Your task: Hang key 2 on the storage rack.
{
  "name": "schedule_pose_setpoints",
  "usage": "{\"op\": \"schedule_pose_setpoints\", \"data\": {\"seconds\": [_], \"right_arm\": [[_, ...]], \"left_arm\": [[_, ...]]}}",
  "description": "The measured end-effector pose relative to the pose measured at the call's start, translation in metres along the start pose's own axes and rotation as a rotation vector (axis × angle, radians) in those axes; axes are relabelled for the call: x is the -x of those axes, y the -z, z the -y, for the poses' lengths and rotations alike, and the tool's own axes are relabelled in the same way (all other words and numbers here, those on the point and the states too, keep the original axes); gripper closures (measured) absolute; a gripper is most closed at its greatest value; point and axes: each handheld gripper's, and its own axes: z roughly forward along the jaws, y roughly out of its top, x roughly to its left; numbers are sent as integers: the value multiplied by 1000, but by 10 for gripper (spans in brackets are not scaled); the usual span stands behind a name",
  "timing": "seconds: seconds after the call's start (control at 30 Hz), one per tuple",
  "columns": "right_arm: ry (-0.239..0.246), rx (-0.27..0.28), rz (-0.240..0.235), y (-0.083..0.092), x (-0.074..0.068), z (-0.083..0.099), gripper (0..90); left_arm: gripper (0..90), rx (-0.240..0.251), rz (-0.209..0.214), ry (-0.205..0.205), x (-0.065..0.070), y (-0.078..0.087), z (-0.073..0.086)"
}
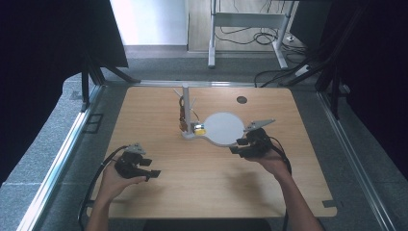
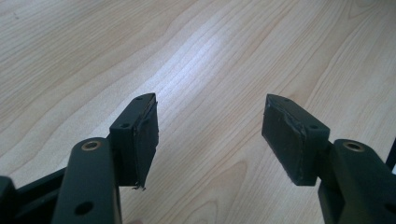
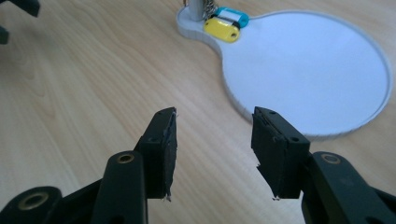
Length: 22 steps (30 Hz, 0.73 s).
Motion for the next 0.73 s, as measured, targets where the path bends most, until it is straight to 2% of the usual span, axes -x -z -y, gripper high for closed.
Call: {"op": "schedule_pose_setpoints", "data": {"seconds": [0.3,0.37,0.43,0.53,0.73], "right_arm": [[-36,49,-10,4,-2,36,508],[-37,48,-7,2,-1,39,511],[-25,52,23,4,-2,40,512],[-37,86,9,8,-2,44,511],[-32,66,32,5,-5,53,458]], "left_arm": [[369,-6,-11,14,1,0,5],[367,-8,-14,16,1,1,5],[366,-4,-17,20,0,1,6],[365,0,-19,23,0,3,7],[365,11,-14,32,-2,3,6]]}}
